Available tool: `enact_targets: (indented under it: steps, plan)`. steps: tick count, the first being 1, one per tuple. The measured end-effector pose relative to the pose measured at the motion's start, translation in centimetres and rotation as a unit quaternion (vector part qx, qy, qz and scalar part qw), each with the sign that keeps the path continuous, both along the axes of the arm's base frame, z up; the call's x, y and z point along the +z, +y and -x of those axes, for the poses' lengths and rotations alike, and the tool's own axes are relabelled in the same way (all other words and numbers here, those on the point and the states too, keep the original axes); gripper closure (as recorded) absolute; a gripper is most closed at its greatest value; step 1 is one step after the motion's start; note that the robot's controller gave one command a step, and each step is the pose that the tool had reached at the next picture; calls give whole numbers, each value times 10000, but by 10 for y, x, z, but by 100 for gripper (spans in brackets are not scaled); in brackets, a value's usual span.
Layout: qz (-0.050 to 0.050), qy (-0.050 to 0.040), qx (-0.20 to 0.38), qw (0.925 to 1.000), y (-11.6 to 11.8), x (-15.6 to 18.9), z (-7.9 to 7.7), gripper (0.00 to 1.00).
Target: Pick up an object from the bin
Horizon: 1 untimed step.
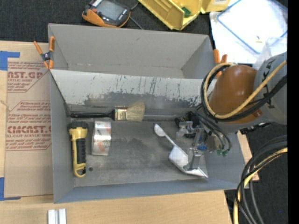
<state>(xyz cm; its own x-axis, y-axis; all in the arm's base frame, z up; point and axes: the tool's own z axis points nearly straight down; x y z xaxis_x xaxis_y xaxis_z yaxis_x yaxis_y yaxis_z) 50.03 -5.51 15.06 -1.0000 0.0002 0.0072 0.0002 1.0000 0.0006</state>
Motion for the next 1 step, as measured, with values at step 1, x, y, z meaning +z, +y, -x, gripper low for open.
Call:
enact_targets:
  steps: [1]
  plan:
    - [4,-38,1,10000,0,3,-2,0]
